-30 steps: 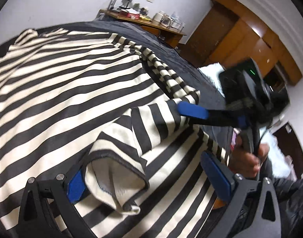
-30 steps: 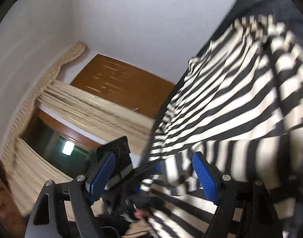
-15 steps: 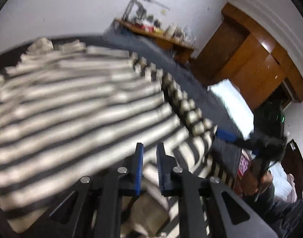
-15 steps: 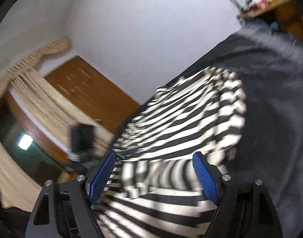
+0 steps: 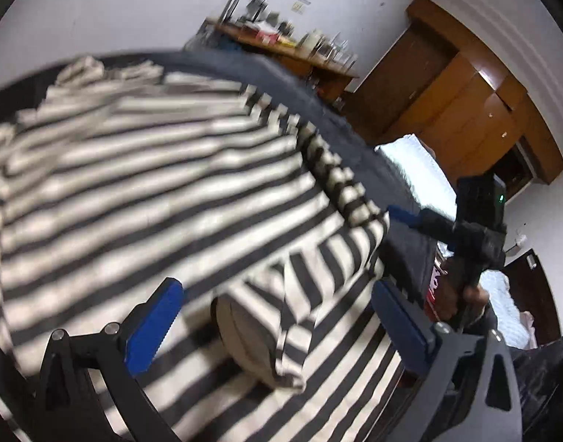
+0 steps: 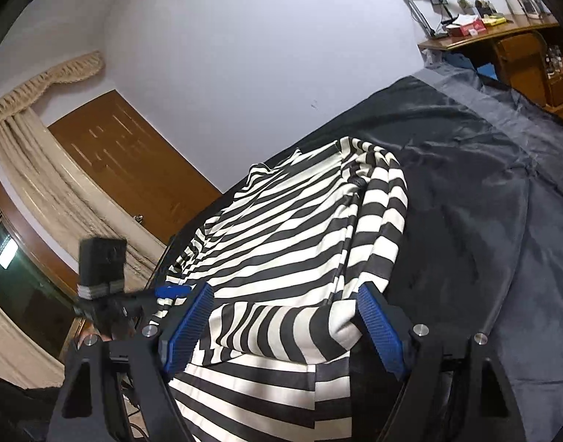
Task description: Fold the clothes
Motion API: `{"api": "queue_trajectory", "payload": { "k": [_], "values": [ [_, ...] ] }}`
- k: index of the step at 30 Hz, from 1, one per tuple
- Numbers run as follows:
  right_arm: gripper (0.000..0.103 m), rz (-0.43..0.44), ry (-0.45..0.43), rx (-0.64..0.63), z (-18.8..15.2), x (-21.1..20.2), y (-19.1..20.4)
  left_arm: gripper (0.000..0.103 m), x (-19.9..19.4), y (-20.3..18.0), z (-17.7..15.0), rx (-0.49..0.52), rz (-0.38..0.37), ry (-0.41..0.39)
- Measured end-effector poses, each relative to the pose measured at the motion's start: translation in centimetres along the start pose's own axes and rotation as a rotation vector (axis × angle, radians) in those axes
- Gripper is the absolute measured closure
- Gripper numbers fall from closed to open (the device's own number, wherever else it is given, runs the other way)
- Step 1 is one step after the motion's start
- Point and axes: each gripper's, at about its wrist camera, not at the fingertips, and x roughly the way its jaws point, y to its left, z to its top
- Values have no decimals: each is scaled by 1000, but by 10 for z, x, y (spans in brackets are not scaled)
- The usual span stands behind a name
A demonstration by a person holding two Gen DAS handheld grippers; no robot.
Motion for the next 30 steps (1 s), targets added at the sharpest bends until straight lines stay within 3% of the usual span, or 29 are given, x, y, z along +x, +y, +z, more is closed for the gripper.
{"api": "queue_trajectory", "payload": {
  "k": [3, 4, 6, 7, 10, 13, 17, 22, 27, 30],
  "values": [
    [21, 12, 3, -9, -1, 1, 2, 2, 11, -3, -14, -3, 12, 32],
    [21, 16, 2, -14, -1, 1, 3, 8, 15, -5, -16, 0, 16, 47],
    [21, 24, -2, -22, -2, 0, 5, 28, 28, -9, -20, 5, 15, 89],
    [21, 28, -5, -30, -2, 0, 7, 33, 30, -11, -21, 12, 27, 89],
    [21, 24, -10, -57, -5, -2, 13, 79, 32, -13, -20, 8, 34, 93],
    [21, -7, -21, -97, -7, -5, 18, 95, 28, -15, -15, 16, 42, 67],
    [21, -48, -47, -117, -6, -13, 19, 99, 8, -26, 2, 64, 35, -13],
    [21, -122, -66, -123, 0, -22, 14, 99, -43, -33, 47, 104, 61, -198],
    [21, -212, -66, -138, 6, -23, 11, 99, -101, -7, 85, 32, 101, -376],
    [21, -260, -51, -145, 11, -18, 8, 99, -131, 22, 89, -34, 128, -442]
  ]
}}
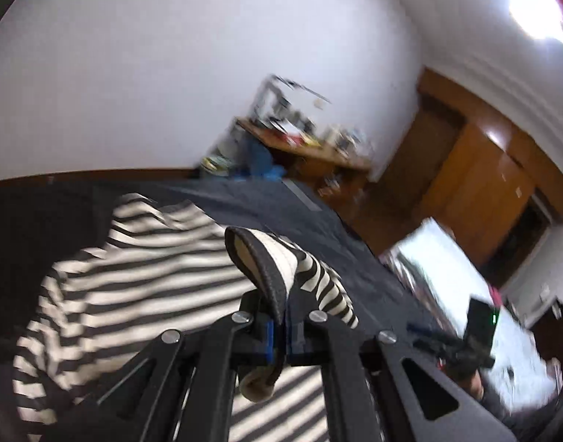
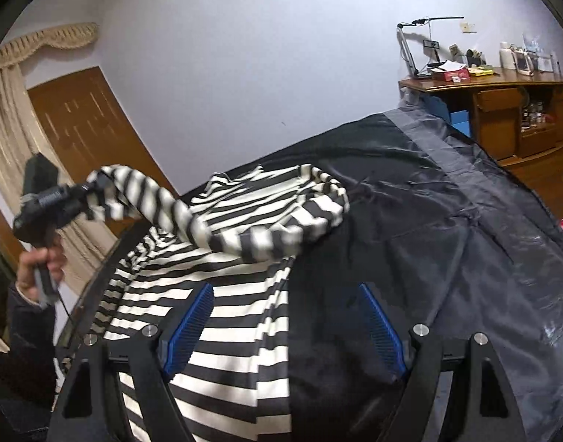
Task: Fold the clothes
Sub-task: 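Lift the sleeve with the left gripper and fold it across the shirt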
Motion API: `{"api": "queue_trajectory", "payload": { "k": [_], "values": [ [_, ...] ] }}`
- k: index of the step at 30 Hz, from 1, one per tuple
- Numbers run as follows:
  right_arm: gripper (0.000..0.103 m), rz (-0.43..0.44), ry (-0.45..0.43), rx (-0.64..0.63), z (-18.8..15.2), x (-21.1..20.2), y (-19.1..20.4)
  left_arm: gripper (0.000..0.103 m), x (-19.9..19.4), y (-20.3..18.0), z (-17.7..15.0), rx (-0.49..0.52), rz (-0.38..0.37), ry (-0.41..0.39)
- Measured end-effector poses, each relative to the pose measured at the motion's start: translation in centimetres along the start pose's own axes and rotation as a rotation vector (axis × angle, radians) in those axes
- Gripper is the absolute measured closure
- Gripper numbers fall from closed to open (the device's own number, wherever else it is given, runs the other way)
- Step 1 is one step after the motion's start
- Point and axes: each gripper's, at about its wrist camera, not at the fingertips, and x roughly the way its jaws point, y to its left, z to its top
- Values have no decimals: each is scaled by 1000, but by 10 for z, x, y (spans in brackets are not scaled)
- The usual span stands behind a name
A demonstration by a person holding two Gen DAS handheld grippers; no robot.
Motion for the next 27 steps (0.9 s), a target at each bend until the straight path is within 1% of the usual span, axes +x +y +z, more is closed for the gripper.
{"api": "queue_trajectory", "payload": {
  "k": [2, 4, 7, 10, 11, 12, 14, 18, 20, 23, 24, 25, 26, 27],
  "values": [
    [21, -42, 17, -10, 4, 7, 0, 99, -12, 25, 2, -51, 29, -23],
    [21, -92, 43, -30, 10, 18, 1, 99, -15, 40, 0, -80, 43, -20],
    [21, -201, 100, -110, 24, 44, 10, 99, -19, 60, -4, -119, 57, -11],
    [21, -332, 172, -226, 33, 73, 21, 99, -21, 70, -2, -143, 33, -11],
    [21, -368, 202, -272, 35, 85, 25, 99, -22, 69, 0, -140, 23, -17],
    [21, -383, 225, -312, 37, 96, 29, 99, -23, 68, 3, -135, 14, -23],
    [21, -390, 260, -378, 41, 117, 34, 99, -25, 63, 10, -119, -9, -39],
    [21, -382, 296, -447, 51, 152, 39, 99, -29, 47, 21, -85, -49, -66],
    [21, -316, 291, -486, 55, 159, 44, 99, -27, 44, 26, -79, -67, -73],
    [21, -177, 300, -512, 59, 168, 49, 99, -23, 43, 30, -72, -76, -77],
    [21, -161, 307, -517, 59, 171, 49, 99, -21, 44, 31, -77, -79, -76],
    [24, -159, 313, -528, 58, 175, 48, 99, -19, 45, 32, -83, -82, -76],
    [37, -165, 316, -534, 58, 179, 47, 99, -18, 47, 32, -88, -85, -77],
    [43, -180, 317, -533, 58, 182, 44, 99, -18, 49, 32, -93, -87, -80]
  ]
}}
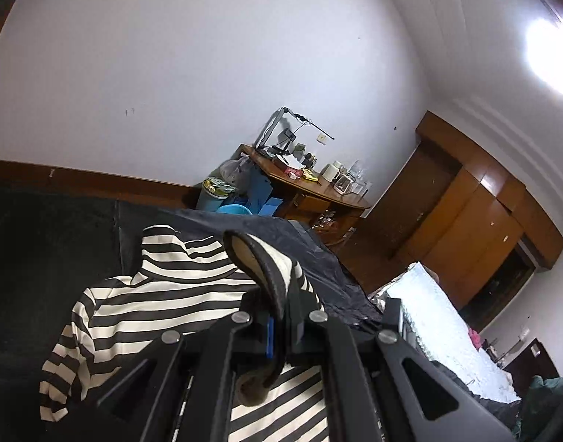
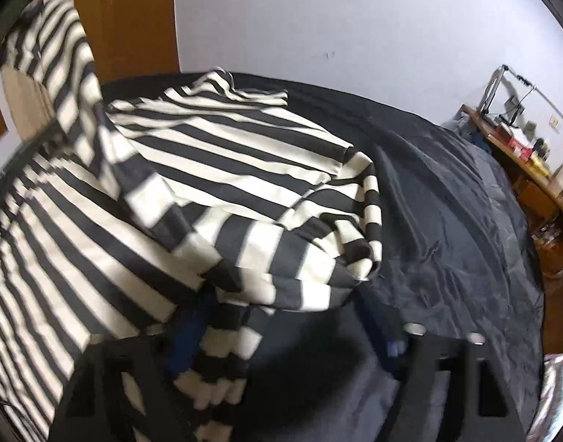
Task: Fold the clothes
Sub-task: 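Lift the sleeve with the left gripper and fold it across the shirt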
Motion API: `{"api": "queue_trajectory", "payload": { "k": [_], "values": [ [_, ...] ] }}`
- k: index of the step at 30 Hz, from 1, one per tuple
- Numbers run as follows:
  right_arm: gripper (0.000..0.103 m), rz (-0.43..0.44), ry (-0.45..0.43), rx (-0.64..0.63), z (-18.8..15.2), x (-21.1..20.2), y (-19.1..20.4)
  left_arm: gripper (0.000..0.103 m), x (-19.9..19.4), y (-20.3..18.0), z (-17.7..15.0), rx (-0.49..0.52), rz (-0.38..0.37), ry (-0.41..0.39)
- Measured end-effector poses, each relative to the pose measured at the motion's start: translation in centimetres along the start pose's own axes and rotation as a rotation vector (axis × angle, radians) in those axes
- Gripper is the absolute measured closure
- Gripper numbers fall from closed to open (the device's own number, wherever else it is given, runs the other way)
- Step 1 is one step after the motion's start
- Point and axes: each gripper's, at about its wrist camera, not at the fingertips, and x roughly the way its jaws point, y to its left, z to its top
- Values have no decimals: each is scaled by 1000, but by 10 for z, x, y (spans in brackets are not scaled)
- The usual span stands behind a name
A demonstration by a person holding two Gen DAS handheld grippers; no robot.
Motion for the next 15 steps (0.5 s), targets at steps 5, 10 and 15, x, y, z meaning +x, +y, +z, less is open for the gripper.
{"api": "queue_trajectory", "payload": {
  "k": [5, 10, 15],
  "values": [
    [68, -94, -90, 81, 6, -10, -19, 99, 0, 7, 1, -25, -17, -8],
    [67, -186, -141, 132, 37, -7, -40, 99, -2, 13, 5, -45, -28, -32],
    [37, -194, -159, 156, 79, 13, -53, 99, -6, 38, 9, -102, 30, -64]
  ]
}}
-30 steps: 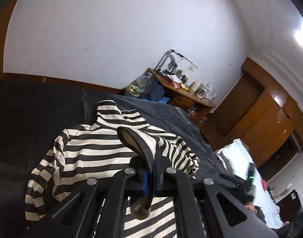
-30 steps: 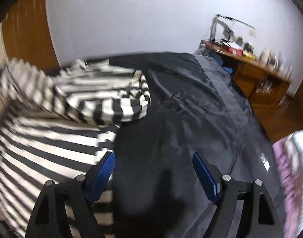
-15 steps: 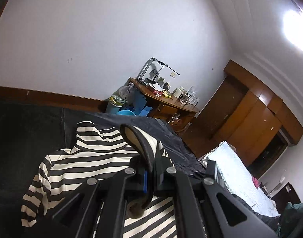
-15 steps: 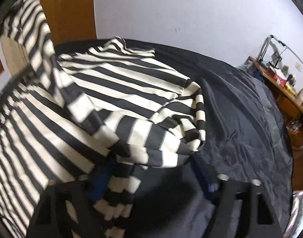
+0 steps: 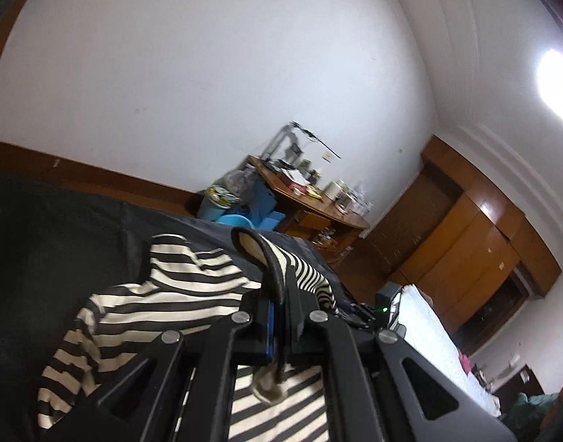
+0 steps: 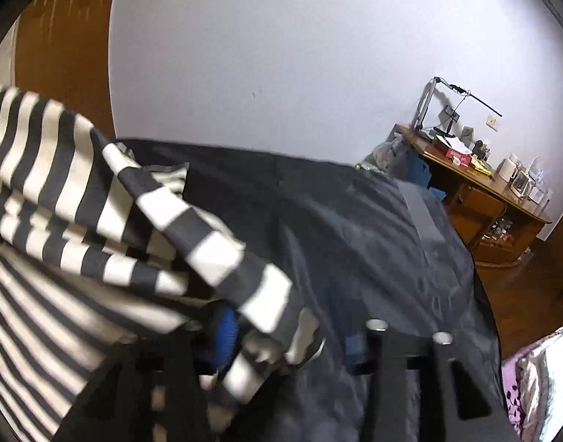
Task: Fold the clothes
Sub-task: 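Lift the sleeve with the left gripper and fold it across the shirt, then lower the sleeve onto the shirt and open the left gripper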
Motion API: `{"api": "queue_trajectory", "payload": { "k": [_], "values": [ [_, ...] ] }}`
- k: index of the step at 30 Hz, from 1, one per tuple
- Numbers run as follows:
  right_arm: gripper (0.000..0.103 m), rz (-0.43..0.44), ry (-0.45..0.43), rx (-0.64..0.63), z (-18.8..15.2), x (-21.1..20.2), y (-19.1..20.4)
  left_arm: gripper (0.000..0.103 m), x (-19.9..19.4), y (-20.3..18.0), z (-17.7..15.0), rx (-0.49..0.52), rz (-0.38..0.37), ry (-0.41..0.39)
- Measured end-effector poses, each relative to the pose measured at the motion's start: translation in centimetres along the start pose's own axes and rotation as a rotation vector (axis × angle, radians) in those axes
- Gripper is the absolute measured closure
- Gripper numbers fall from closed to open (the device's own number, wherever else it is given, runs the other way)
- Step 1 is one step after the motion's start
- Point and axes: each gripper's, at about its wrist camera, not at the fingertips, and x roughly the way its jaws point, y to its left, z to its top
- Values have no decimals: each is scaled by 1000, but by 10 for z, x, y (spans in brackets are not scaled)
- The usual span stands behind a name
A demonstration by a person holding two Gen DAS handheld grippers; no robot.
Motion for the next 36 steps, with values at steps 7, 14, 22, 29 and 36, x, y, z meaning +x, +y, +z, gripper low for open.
{"api": "queue_trajectory", "payload": {
  "k": [7, 14, 22, 29, 36],
  "values": [
    [36, 5, 34, 94, 14, 18, -19, 99, -4, 63, 0, -123, 133, -13],
    [36, -12, 116, 181, -1, 27, -46, 99, 13, 82, -8, -143, 140, 20],
    [36, -29, 90, 143, 12, 27, -36, 50, 53, 74, -21, -75, 166, 147],
    [36, -16, 96, 90, 2, 18, -21, 23, 102, 96, -41, -99, 204, 274],
    [36, -6, 55, 21, -26, -20, -5, 23, 116, 115, -57, -217, 138, 321]
  ]
}}
